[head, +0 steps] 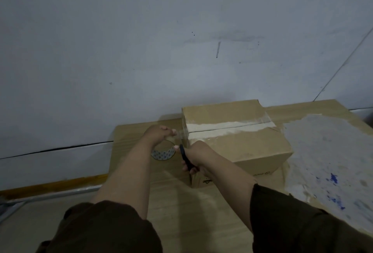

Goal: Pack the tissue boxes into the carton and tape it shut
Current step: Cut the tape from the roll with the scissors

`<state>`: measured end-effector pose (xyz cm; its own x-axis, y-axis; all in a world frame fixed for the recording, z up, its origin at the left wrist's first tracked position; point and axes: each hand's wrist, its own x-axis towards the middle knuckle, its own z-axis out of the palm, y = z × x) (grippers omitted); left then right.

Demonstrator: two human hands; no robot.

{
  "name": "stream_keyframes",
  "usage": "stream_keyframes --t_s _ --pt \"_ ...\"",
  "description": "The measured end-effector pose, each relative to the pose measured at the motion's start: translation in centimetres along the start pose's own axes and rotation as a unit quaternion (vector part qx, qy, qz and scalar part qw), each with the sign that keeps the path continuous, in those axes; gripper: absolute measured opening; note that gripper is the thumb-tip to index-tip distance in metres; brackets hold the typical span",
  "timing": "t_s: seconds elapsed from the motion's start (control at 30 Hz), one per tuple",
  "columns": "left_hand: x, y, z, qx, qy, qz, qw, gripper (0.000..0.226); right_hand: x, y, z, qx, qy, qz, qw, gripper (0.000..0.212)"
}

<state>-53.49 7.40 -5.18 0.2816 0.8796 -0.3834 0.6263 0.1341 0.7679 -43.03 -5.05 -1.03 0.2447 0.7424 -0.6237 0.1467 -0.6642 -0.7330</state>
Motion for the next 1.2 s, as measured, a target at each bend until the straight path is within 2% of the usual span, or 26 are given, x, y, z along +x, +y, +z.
stream_keyframes --t_s 0.57,0.7,0.77,0.83,0.93,1.1,1.2 --pt "0.3 0.4 -0.2 0.084 0.003 0.014 0.996 0.031 -0.6 -0.7 -0.4 0.027 -0.027 0.025 0.999 0.033" --pt "0.5 -0.4 -0.7 0.144 0.005 0.014 0.989 0.028 -0.4 -0.7 -0.4 -0.017 -0.019 0.026 0.999 0.031" --pt "0.5 -1.9 -1.7 0.171 0.008 -0.002 0.985 0.027 -0.5 -0.7 -0.5 -0.025 -0.016 0.021 0.999 0.040" --pt "0.1 -3.2 -2.9 0.139 0.017 -0.006 0.990 0.023 -0.8 -0.8 -0.7 -0.035 -0.012 0.018 0.999 0.052" --pt "0.0 -4.1 -4.2 0.101 0.054 0.007 0.993 0.018 -0.5 -0.7 -0.4 -0.087 -0.016 0.019 0.996 0.057" --pt "-1.2 -3.9 -4.2 0.068 0.042 0.030 0.996 0.026 -0.2 0.1 1.1 -0.160 -0.013 -0.006 0.987 0.046" --pt "-2.3 -4.8 -3.9 0.110 0.061 0.065 0.990 0.029 -0.5 0.8 2.1 -0.163 0.005 -0.037 0.986 0.036"
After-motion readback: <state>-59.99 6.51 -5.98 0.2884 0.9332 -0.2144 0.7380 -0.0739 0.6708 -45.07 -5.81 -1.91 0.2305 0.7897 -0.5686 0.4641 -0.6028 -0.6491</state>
